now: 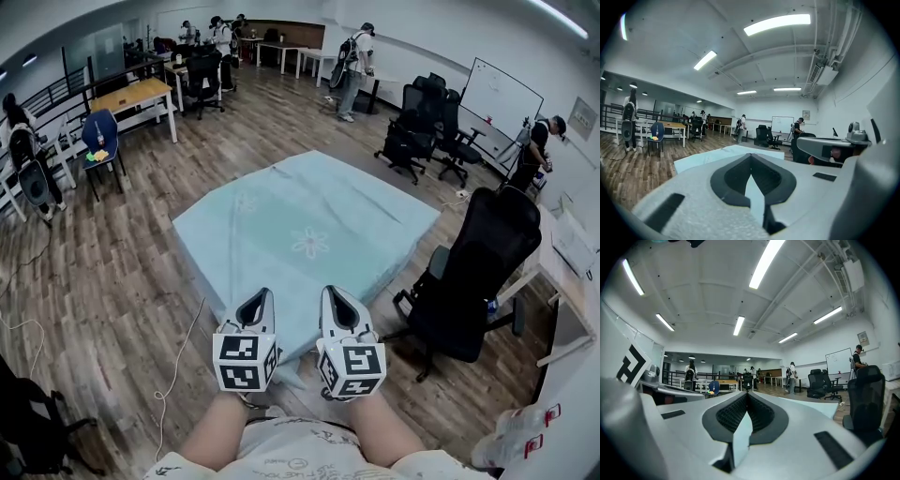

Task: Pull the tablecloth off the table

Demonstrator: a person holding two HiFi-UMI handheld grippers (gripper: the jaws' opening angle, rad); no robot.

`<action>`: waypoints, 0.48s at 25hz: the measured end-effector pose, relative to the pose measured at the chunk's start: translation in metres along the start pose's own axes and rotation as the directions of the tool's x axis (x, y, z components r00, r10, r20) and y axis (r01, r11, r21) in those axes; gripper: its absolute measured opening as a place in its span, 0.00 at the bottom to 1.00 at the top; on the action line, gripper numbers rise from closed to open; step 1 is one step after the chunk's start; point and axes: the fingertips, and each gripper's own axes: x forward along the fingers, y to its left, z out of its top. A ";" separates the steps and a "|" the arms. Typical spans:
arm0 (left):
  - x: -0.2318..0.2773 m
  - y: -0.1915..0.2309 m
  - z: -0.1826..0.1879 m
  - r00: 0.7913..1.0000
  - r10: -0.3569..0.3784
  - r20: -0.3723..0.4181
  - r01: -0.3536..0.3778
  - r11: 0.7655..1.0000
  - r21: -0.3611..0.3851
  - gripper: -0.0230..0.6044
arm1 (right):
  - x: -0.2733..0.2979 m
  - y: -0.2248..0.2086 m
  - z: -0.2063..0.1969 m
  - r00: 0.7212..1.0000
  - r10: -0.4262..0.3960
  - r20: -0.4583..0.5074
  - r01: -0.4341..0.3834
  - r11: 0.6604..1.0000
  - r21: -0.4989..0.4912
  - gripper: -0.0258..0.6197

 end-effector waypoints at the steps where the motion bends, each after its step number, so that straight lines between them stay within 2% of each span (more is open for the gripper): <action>1: 0.006 0.006 0.002 1.000 -0.001 0.000 0.001 1.000 -0.005 0.05 | 0.007 0.000 0.001 1.000 -0.003 0.000 0.003 1.000 -0.002 0.06; 5: 0.028 0.022 -0.001 1.000 -0.018 -0.021 0.018 1.000 -0.023 0.05 | 0.025 -0.004 -0.002 1.000 -0.030 -0.008 0.030 1.000 -0.005 0.06; 12: 0.056 0.024 -0.003 0.998 -0.043 -0.046 0.042 0.999 -0.030 0.05 | 0.044 -0.028 -0.004 0.996 -0.085 -0.025 0.085 0.996 -0.002 0.06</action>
